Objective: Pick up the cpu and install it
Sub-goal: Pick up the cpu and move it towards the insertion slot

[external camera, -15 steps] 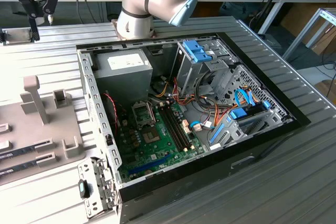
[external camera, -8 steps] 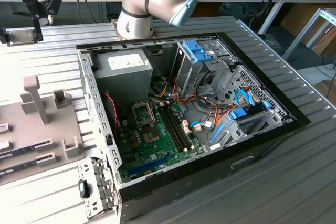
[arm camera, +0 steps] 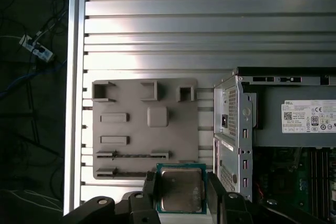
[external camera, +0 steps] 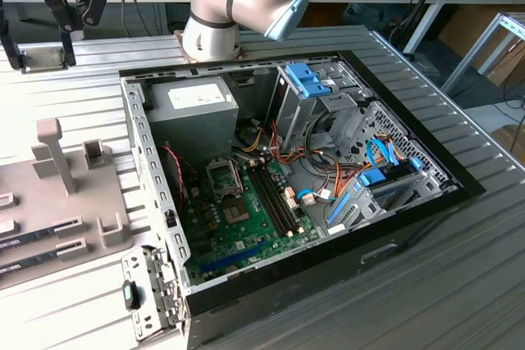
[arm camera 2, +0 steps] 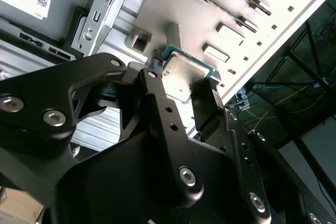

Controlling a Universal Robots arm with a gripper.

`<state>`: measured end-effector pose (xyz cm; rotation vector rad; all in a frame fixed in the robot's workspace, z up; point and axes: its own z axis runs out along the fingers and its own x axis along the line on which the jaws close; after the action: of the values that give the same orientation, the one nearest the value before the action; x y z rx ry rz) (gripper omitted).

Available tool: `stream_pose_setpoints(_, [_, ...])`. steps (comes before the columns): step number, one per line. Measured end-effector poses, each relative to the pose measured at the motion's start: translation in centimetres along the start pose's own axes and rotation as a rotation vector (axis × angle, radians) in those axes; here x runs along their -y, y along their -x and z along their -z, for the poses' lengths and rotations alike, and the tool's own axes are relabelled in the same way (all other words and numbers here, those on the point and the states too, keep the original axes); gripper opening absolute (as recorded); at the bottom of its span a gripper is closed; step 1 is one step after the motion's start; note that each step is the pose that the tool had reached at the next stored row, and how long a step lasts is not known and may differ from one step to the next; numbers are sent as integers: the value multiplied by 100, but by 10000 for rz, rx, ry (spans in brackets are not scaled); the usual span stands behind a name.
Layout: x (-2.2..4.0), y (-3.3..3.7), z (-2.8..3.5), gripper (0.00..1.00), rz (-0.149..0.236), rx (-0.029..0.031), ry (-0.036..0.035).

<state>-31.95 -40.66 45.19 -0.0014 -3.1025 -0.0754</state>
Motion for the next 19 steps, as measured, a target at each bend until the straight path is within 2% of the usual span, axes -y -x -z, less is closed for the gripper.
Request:
stream_pose_setpoints(6, [14, 71, -15, 47, 0, 0, 0])
stream_pose_setpoints(19, [19, 159, -47, 47, 1, 0, 0])
